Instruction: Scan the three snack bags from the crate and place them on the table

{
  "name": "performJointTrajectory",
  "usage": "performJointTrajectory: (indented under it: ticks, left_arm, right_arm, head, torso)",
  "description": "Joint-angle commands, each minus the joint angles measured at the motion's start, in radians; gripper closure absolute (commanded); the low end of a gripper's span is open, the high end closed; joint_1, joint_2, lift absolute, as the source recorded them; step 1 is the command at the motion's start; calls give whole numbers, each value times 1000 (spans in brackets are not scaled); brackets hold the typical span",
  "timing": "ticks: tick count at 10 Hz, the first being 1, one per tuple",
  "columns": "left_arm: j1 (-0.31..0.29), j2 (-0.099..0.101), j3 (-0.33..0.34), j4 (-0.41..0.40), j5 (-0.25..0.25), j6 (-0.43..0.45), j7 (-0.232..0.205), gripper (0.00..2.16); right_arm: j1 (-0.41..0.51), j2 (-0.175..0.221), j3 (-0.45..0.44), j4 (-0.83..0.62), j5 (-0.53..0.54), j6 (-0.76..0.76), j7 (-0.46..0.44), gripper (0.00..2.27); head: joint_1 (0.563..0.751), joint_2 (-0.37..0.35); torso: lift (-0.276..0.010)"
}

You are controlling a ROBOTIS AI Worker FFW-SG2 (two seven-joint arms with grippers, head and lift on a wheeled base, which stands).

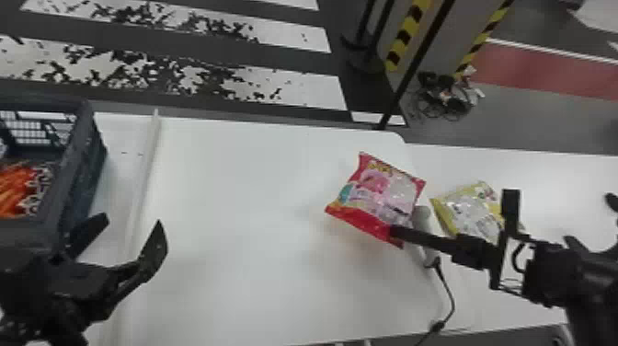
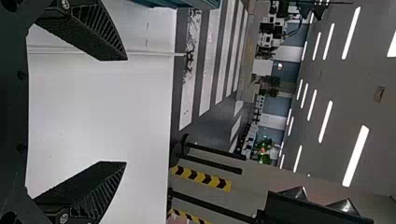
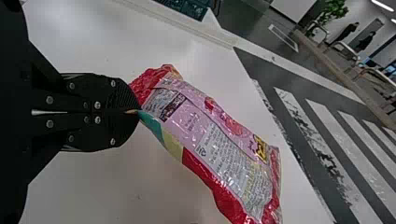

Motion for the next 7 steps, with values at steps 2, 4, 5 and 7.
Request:
performJointTrajectory:
  ticks: [2, 4, 5, 7]
  left_arm:
    - [4, 0, 0, -6, 0, 0, 0, 76]
    - [4, 0, -2, -14, 0, 0, 0, 76]
    - [4, 2, 0, -16, 0, 0, 0, 76]
    - [4, 3, 0, -14, 5, 0, 0, 76]
  right_arm:
    - [-23, 1, -157, -20, -95, 8, -56, 2260]
    - [-49, 1, -221, 16, -129, -66, -153, 2260]
    - [-83, -2, -241, 79, -135, -97, -202, 2256]
    - [-144, -33, -250, 237, -135, -204, -271, 2260]
  head:
    - [695, -298]
    - [695, -350]
    - [695, -350]
    - [695, -350]
  torso:
    - [-62]
    - [-62]
    - [-62]
    - [-62]
